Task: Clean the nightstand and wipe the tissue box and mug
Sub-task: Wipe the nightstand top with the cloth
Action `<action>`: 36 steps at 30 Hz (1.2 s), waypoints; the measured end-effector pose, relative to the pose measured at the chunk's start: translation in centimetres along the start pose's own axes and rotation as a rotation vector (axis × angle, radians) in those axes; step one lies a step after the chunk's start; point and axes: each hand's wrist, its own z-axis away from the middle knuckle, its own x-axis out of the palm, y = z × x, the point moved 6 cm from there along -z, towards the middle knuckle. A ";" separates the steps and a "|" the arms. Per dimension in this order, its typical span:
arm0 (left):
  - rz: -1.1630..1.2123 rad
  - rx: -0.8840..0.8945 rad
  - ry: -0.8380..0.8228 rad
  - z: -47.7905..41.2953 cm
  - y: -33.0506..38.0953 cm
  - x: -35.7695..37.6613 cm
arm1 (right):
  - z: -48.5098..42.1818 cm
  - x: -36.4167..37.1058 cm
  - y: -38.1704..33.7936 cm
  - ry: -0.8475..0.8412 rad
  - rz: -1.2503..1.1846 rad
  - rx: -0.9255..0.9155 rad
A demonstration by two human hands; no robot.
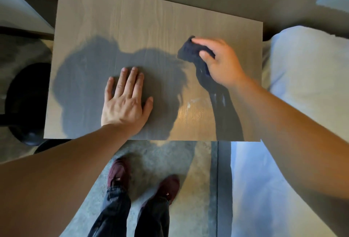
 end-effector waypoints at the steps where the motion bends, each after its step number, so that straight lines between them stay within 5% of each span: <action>1: -0.001 0.000 0.000 0.0 0.0 0.0 | -1.4 0.5 0.3 -0.025 0.057 -0.023; 16: -0.009 -0.007 0.023 0.0 0.2 -0.3 | 2.1 5.4 0.8 -0.046 0.367 -0.038; 36: 0.039 0.005 0.063 0.5 0.7 -0.7 | 17.0 9.8 -0.9 0.013 0.245 -0.252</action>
